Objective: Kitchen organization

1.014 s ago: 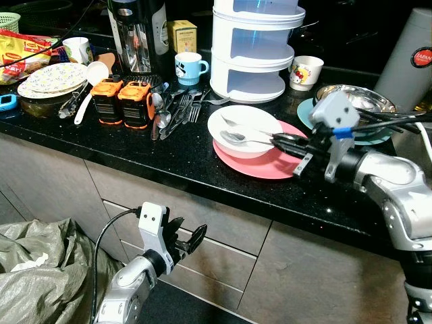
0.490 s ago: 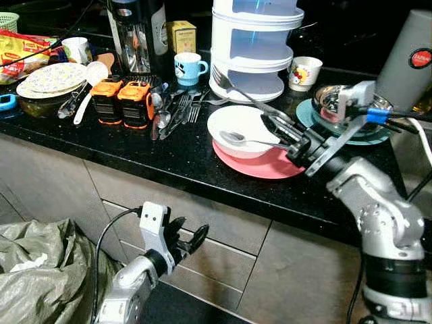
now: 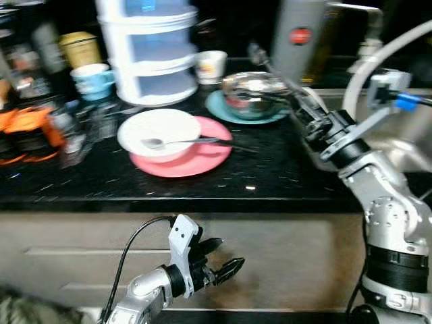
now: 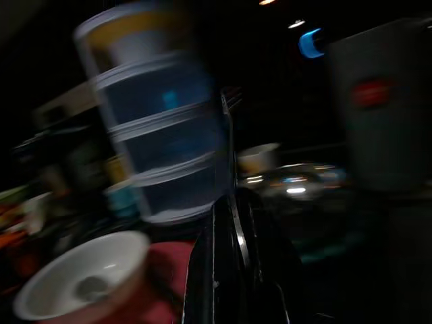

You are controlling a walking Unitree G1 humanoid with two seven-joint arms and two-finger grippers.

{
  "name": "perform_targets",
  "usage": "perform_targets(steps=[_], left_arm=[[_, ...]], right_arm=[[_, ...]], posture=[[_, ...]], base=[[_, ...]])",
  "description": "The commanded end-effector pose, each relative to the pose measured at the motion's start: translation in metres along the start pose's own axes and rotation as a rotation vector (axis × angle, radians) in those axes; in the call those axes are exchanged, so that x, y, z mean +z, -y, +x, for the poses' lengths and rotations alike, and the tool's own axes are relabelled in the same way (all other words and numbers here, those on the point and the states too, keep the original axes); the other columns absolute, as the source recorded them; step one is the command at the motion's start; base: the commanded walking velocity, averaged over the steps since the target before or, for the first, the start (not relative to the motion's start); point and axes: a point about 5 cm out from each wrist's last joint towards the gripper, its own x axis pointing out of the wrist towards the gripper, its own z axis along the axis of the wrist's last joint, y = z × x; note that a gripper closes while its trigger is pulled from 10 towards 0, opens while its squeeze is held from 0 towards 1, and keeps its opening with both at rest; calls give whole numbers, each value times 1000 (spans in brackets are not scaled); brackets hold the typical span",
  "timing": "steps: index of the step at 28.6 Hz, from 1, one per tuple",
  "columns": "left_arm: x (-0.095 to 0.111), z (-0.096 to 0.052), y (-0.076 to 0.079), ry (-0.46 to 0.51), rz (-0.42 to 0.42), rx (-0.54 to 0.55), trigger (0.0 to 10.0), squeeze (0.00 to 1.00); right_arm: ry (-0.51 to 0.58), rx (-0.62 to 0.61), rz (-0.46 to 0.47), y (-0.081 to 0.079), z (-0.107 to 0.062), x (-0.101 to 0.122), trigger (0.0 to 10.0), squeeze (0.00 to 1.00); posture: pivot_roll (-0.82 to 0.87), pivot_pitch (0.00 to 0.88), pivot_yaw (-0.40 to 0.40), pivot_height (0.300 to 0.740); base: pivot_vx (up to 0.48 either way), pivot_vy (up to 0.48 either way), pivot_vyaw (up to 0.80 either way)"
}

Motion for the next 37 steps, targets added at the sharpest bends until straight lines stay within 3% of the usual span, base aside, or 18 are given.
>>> perform_targets(steps=[1,5,10,11,14,18,26,29,30,32,37], left_arm=[[1,-5,-4,8,35,59,10000,0],[3,-9,-7,23,50,112,10000,0],[4,-11,-9,21,87,155,10000,0],[4,-11,-9,21,87,155,10000,0],[4,-10,-8,9,126,166,10000,0],[4,-10,-8,9,158,193,10000,0],[22,-17,-7,116,389,439,10000,0],[26,-15,2,157,431,452,10000,0],[26,-13,5,169,457,453,10000,0],[25,-11,7,173,478,455,10000,0],[27,-11,13,224,462,433,10000,0]], right_arm=[[23,0,6,-3,5,1,10000,0],[-18,-78,-59,5,7,-3,10000,0],[-220,-281,-330,26,14,-26,10000,0],[-220,-281,-330,26,14,-26,10000,0],[-342,-388,-445,32,22,-41,10000,0],[-401,-431,-492,34,25,-48,10000,0],[-524,-554,-436,44,25,-66,10000,0],[-579,-583,-466,47,23,-72,10000,0],[-604,-587,-538,51,21,-73,10000,0],[-626,-584,-584,54,20,-75,10000,0],[-666,-585,-621,57,15,-79,10000,0]], posture=[[59,0,33,740],[64,0,32,740],[70,0,29,740],[70,0,29,740],[80,0,25,740],[80,0,25,740],[96,0,12,740],[100,0,4,740],[100,0,3,740],[100,0,0,740],[97,0,-1,740]], base=[[0,0,-800],[0,0,-800],[0,0,-480],[0,0,0],[0,0,0],[0,0,0],[0,0,0],[0,0,0],[0,0,0],[0,0,0],[0,0,0]])
